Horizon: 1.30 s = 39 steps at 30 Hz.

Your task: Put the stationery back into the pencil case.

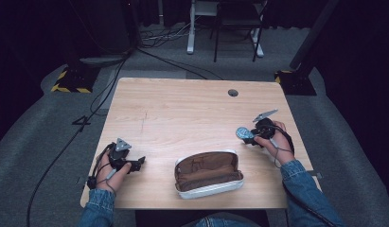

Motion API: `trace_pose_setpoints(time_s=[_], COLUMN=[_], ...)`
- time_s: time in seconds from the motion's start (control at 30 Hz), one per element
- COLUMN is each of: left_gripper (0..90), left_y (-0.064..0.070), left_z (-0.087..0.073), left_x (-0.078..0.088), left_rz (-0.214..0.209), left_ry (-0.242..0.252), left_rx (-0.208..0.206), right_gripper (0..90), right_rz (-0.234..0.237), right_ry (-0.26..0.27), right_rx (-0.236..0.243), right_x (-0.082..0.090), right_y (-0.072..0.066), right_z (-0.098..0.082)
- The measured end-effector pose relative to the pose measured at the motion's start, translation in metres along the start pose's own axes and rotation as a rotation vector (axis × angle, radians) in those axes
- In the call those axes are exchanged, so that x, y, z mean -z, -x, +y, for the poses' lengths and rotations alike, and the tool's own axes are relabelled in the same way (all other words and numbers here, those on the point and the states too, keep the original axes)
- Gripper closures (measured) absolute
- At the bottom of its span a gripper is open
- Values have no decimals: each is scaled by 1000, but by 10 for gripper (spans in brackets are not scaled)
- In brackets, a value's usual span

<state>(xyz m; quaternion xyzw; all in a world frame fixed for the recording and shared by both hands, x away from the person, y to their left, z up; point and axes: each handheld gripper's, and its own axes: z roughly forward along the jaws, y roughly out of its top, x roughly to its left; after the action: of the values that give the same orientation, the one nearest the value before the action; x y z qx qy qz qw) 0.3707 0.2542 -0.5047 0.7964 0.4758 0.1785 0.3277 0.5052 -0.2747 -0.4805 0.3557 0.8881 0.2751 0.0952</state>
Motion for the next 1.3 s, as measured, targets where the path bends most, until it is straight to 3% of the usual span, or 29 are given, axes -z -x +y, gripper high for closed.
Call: trace_pose_setpoints(time_s=[0.17,0.6,0.73,0.83,1.03,1.3], left_gripper=[142,142,142,142,140,138], left_y=[0,0,0,0,0,0], left_z=[0,0,1,1,1,2], left_x=[0,0,-1,-1,-1,-2], left_rz=[3,0,-1,-1,-2,0], left_ry=[-2,1,2,1,0,-2], left_rx=[-1,3,2,4,4,2], right_gripper=[491,497,497,497,497,498], right_rz=[-14,-21,-2,23,49,33], right_ry=[6,2,9,16,35,54], right_rx=[15,-17,-55,-116,-193,-165], right_x=[0,2,5,9,18,30], right_y=[-3,-6,-5,-4,-1,-8], right_z=[1,-1,-2,-2,-3,3])
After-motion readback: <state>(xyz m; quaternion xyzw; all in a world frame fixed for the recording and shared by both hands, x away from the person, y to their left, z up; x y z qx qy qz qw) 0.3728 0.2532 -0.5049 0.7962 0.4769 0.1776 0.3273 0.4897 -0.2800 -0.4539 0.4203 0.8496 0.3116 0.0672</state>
